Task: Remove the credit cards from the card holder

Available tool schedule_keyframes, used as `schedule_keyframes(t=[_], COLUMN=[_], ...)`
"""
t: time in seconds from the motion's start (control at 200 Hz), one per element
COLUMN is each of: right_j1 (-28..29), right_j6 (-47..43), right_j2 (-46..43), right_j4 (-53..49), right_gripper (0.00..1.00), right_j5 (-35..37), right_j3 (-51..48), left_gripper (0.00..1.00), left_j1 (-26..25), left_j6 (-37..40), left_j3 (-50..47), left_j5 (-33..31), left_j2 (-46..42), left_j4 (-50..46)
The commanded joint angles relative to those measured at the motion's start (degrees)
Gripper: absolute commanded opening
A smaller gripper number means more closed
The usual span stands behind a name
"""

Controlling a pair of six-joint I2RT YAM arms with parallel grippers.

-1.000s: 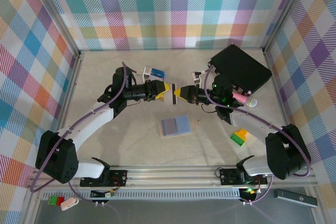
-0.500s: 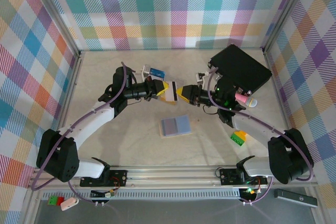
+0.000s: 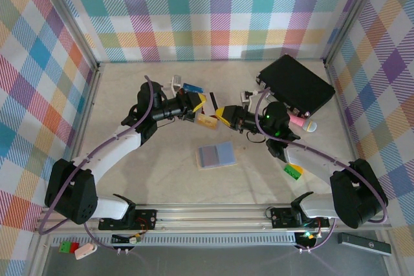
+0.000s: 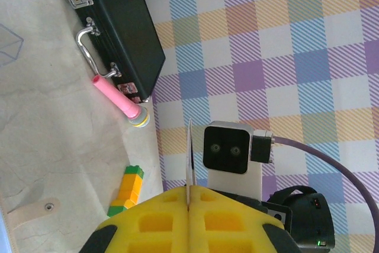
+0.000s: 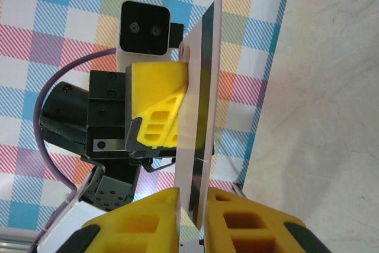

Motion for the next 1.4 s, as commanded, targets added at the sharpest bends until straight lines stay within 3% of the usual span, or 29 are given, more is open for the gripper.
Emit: schedule_keyframes(t=[0.0,0.25,0.5,0.545,0.62,0.79,0.91,1.065,1.395], right_j1=[0.19,0.21,0.19,0.19,0.19,0.21,0.19,0.41,1.93], right_j6=[0.47,1.03,-0.87,-1.88,-5.26,-20.09,-31.96,-45.19,-72.15], right_j2=[-0.46,-0.4,-0.58,-0.69,-1.16,-2.02,-0.22,5.37,24.1], right_j4=[3.69,2.97,-0.87,-2.48,-6.79,-25.88,-37.78,-46.61,-61.92], right_gripper=[0.16,0.14,0.05,0.03,0.02,0.0,0.0,0.0,0.0], right_j5=[2.08,3.87,4.5,4.82,5.26,7.54,9.49,9.89,13.8], right_j3=[-0.16,-0.01,0.5,0.8,1.75,6.94,12.34,20.34,44.01], left_gripper=[0.0,0.0,0.0,0.08,0.29,0.68,0.87,1.0,1.0], left_j1=[-0.04,-0.01,-0.08,0.04,0.33,3.11,6.61,10.84,16.19], left_j6=[-0.31,-0.24,0.28,0.65,2.19,8.65,11.25,14.63,16.48], left_j3=[-1.09,-1.33,-1.33,-1.22,-1.11,-0.12,-1.25,-2.19,-3.64], left_j5=[-0.61,-0.57,-1.43,-2.06,-4.35,-13.17,-17.02,-19.35,-18.01], left_j2=[-0.06,-0.56,-1.37,-1.63,-2.78,-5.68,-8.14,-10.62,-11.88], left_j4=[1.77,1.36,-0.42,-1.92,-7.07,-26.85,-37.49,-45.03,-51.0])
